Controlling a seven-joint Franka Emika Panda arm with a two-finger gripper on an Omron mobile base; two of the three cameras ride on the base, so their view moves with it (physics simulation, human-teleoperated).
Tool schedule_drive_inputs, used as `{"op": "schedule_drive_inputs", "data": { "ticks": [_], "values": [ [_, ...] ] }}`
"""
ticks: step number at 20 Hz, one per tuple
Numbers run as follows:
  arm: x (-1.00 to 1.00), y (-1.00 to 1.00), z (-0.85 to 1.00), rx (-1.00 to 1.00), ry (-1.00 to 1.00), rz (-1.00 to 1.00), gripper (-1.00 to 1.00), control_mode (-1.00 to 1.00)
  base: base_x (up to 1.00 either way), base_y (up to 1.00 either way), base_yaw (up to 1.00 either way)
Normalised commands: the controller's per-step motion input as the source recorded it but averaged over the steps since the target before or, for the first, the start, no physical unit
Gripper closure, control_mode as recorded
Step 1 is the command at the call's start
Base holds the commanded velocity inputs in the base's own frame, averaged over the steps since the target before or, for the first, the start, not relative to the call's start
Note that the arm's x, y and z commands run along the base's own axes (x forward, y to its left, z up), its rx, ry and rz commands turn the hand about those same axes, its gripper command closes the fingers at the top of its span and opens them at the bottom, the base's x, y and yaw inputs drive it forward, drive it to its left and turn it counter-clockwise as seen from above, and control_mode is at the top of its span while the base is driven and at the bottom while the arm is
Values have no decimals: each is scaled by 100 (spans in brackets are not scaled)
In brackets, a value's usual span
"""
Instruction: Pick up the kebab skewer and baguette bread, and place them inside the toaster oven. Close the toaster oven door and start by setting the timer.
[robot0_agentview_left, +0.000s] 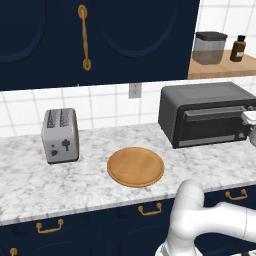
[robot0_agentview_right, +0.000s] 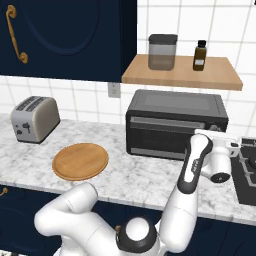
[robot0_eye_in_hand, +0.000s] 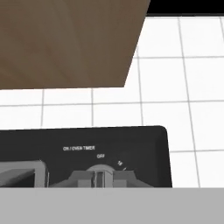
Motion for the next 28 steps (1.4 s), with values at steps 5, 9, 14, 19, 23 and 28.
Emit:
{"op": "schedule_drive_inputs", "data": {
  "ticks": [5, 9, 14, 19, 23, 28],
  "values": [
    [-15, -3, 10, 0, 0, 1, 100, -100, 0, 0, 0],
    [0, 0, 13, 0, -1, 11, 100, -100, 0, 0, 0],
    [-15, 0, 21, 0, -5, 19, 100, -100, 0, 0, 0],
    [-3, 0, 15, 0, -3, 15, 100, -100, 0, 0, 0],
    [7, 0, 5, 0, 0, 5, 100, -100, 0, 0, 0],
    [11, 0, 0, 0, 0, 1, 100, -100, 0, 0, 0]
  ]
}}
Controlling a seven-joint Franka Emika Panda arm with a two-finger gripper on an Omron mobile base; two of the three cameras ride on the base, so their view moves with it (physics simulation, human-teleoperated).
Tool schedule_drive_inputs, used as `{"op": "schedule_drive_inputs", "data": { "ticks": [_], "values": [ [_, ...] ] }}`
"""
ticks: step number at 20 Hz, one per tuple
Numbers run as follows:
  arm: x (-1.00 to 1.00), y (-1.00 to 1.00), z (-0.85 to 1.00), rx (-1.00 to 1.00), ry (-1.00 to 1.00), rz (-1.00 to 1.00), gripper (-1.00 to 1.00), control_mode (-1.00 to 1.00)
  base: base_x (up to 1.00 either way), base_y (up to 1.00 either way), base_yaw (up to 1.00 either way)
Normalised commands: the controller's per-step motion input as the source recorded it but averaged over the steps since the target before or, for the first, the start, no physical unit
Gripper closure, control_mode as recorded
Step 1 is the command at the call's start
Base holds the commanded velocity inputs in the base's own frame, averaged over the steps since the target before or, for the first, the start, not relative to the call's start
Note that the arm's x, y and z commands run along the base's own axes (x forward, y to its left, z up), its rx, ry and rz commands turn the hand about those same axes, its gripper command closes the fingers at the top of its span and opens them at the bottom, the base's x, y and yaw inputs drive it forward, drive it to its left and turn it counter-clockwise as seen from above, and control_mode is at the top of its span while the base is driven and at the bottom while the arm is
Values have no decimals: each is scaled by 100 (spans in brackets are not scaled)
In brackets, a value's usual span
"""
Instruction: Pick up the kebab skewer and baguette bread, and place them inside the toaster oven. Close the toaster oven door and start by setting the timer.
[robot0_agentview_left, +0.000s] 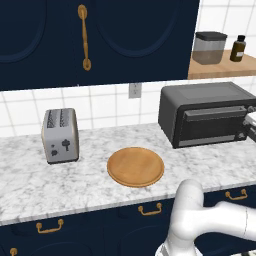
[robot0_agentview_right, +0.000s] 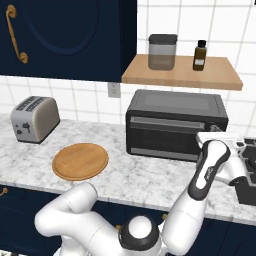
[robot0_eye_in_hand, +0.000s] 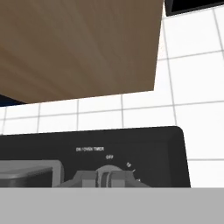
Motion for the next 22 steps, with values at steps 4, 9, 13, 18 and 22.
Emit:
{"op": "schedule_drive_inputs", "data": {
  "ticks": [4, 9, 13, 18, 22],
  "values": [
    [19, 2, 0, 0, 0, 0, 100, -100, 0, 0, 0],
    [20, 8, 0, 0, 0, -3, 100, -100, 0, 0, 0],
    [13, 10, 0, 0, 0, -7, 100, -100, 0, 0, 0],
    [8, 5, 0, 0, 0, -9, 100, -100, 0, 0, 0],
    [1, 0, 0, 5, 0, -3, 100, -100, 0, 0, 0]
  ]
}}
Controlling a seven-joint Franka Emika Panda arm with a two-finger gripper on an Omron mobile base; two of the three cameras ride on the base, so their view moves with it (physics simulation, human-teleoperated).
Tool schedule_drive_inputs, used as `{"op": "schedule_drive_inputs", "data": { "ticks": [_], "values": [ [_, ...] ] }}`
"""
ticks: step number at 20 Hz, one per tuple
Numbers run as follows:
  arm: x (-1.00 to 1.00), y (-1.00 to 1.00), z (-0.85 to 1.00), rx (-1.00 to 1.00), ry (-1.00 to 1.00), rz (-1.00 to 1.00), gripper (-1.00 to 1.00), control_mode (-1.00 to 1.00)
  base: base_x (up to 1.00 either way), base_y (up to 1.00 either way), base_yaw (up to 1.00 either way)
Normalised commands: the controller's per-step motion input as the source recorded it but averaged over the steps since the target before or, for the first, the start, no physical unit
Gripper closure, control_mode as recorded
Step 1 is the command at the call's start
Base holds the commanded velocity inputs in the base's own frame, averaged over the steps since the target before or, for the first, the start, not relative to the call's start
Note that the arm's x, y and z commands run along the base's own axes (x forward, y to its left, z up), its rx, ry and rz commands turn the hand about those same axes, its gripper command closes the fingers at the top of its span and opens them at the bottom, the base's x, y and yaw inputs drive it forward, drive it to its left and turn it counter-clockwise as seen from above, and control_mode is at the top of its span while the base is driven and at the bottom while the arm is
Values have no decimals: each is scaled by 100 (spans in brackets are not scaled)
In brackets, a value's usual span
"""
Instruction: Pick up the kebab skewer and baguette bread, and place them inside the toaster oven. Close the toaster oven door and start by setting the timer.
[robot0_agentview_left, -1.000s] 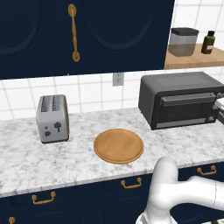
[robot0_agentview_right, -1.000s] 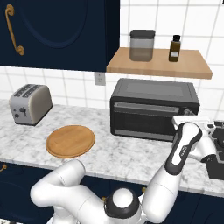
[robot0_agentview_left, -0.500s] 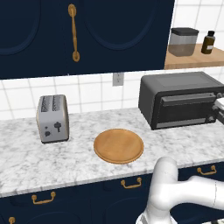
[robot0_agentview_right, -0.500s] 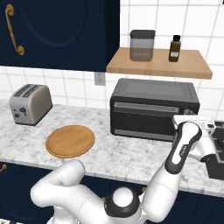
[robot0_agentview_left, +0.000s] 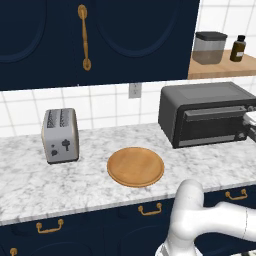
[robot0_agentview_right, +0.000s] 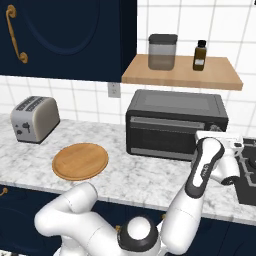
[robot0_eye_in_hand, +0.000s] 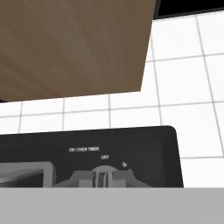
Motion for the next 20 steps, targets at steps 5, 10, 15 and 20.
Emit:
{"op": "schedule_drive_inputs", "data": {
  "ticks": [5, 10, 15, 20],
  "values": [
    [0, 0, 0, 10, 0, 0, 100, -100, 0, 0, 0],
    [0, -1, 7, 15, 0, 0, 100, -100, 0, 0, 0],
    [0, 0, 3, 16, 0, 0, 100, -100, 0, 0, 0],
    [0, 0, 0, 17, 0, 0, 100, -100, 0, 0, 0]
  ]
}}
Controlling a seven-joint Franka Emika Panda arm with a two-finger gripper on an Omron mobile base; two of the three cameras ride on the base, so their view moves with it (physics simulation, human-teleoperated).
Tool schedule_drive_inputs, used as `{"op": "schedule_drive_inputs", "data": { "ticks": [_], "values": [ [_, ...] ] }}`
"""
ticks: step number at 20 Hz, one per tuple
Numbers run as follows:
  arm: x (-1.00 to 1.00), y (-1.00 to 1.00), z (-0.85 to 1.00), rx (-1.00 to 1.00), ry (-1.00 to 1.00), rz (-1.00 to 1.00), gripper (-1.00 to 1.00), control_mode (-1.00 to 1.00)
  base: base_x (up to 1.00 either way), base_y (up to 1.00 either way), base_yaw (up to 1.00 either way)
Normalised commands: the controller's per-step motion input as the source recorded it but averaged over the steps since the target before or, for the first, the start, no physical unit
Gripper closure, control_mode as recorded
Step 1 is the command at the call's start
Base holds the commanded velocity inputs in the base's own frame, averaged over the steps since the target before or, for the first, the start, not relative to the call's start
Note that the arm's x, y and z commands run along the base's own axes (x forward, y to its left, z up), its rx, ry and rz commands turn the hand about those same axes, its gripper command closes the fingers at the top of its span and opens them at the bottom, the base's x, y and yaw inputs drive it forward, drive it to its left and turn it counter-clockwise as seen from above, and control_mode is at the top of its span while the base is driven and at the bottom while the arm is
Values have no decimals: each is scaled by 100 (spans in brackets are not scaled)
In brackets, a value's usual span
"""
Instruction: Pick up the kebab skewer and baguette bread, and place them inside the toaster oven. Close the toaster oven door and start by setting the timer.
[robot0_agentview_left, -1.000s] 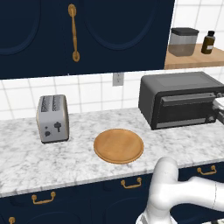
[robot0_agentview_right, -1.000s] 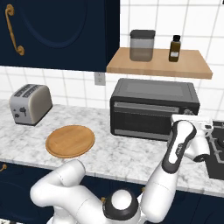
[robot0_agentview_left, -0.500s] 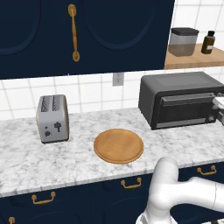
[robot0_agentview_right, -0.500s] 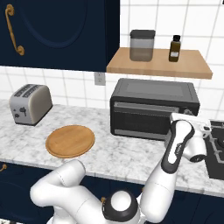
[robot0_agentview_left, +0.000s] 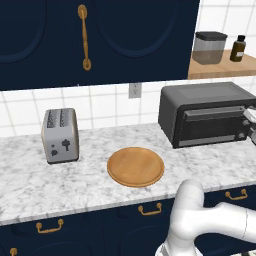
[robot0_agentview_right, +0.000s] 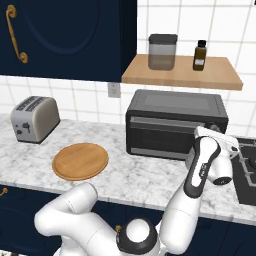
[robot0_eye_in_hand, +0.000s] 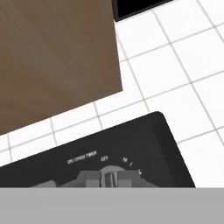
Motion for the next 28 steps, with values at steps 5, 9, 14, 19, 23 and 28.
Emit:
{"op": "schedule_drive_inputs", "data": {
  "ticks": [5, 9, 14, 19, 23, 28],
  "values": [
    [0, 0, 0, 20, 0, 0, 100, -100, 0, 0, 0],
    [0, 0, 0, 21, 0, 0, 100, -100, 0, 0, 0],
    [0, 0, 0, 20, 0, 0, 100, -100, 0, 0, 0],
    [0, 0, 0, 21, 0, 0, 100, -100, 0, 0, 0],
    [0, 0, 0, 21, 0, 0, 100, -100, 0, 0, 0],
    [0, 0, 0, 22, 0, 0, 100, -100, 0, 0, 0]
  ]
}}
